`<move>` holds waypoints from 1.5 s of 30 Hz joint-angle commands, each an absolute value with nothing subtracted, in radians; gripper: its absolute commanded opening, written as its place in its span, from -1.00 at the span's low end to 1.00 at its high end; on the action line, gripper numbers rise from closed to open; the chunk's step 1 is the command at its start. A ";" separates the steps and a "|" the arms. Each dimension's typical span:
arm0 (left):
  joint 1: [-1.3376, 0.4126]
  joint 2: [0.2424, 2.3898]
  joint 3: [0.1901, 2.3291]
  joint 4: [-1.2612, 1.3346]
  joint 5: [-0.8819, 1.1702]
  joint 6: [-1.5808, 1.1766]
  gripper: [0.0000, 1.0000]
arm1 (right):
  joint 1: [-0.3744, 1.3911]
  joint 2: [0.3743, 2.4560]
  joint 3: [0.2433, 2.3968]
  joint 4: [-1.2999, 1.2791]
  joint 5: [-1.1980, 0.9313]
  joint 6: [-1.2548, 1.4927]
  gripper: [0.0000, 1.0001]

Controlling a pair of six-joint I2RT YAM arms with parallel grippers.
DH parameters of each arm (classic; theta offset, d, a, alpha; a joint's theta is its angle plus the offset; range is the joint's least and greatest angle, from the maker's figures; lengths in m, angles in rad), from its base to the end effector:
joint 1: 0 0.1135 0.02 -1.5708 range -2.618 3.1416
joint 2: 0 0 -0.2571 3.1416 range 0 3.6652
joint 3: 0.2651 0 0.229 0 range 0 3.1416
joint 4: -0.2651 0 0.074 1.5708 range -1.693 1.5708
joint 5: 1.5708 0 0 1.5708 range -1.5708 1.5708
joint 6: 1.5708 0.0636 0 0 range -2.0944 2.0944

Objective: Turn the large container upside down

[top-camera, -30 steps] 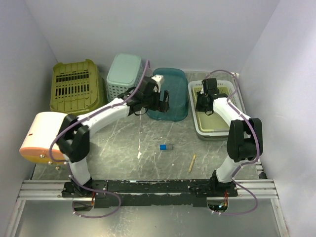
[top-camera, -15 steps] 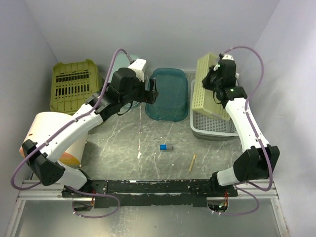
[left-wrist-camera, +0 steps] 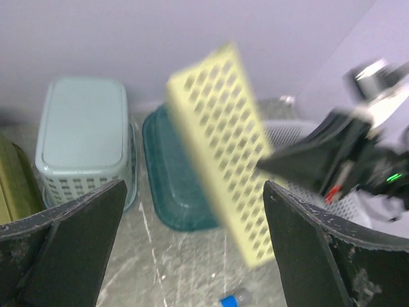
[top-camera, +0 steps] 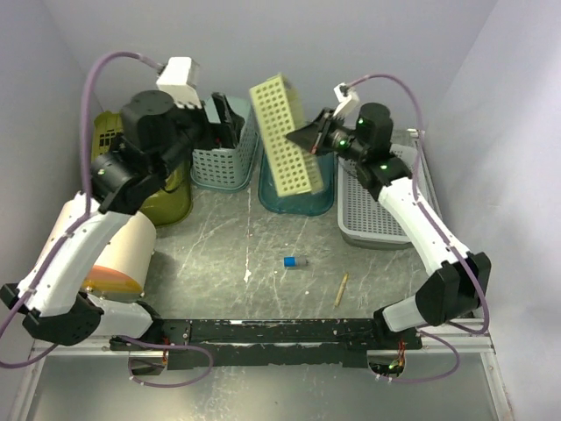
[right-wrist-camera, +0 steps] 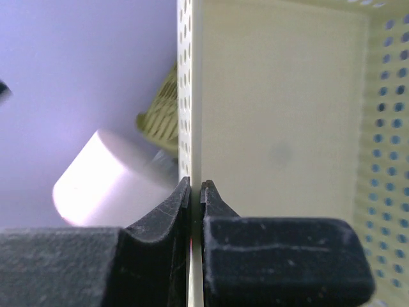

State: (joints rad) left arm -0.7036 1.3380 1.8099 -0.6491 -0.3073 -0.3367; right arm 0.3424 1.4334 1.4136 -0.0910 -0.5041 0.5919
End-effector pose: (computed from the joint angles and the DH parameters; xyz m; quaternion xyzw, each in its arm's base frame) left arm 0.2128 -0.1553 0.4938 0.0417 0.7631 -0.2134 0.6087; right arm 0.3060 0.1417 0.4094 -0.0752 0.7367 0.4568 0.4929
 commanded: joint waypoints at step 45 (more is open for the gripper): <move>-0.693 1.344 1.712 -0.591 -0.314 -0.419 0.99 | 0.705 1.774 0.429 1.548 -0.463 1.907 -1.00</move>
